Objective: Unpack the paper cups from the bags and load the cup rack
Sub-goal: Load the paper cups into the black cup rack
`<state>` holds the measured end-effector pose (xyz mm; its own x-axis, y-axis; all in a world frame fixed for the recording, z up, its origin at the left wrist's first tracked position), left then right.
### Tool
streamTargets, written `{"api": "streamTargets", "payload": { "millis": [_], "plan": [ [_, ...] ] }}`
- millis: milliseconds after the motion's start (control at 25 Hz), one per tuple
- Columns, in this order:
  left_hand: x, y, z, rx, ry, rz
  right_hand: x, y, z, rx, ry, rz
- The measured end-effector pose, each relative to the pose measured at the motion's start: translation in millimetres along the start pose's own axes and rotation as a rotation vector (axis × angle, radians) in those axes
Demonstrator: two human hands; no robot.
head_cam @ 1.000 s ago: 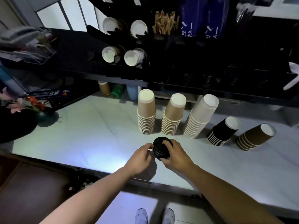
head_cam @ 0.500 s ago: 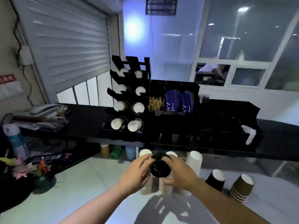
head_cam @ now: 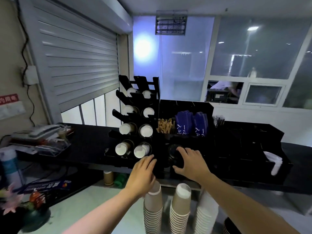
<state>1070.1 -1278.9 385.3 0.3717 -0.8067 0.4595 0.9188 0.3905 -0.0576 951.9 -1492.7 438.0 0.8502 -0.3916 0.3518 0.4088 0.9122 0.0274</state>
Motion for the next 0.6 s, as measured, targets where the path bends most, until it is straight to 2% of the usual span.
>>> {"api": "streamTargets", "payload": {
  "millis": [80,320,600],
  "plan": [
    [8,8,-5,-0.01,-0.008,0.012,25,5,-6,-0.01,-0.008,0.018],
    [24,24,-18,-0.231,-0.116,0.03,74,16,-35,-0.193,0.03,0.139],
    [35,36,-30,-0.23,-0.216,0.032,90,18,-71,-0.221,0.049,0.144]
  ]
}}
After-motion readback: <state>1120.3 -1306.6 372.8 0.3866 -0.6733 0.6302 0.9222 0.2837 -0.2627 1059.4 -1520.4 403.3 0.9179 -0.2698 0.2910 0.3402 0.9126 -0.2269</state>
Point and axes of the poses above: each hand's wrist, its own x-axis towards the middle knuckle, its own z-axis out of the back of the hand, y = z × x, the point moved 1 cm from there along x, towards the middle knuckle, and after that the axes turned 7 degrees about -z, right-handed, at the moved point
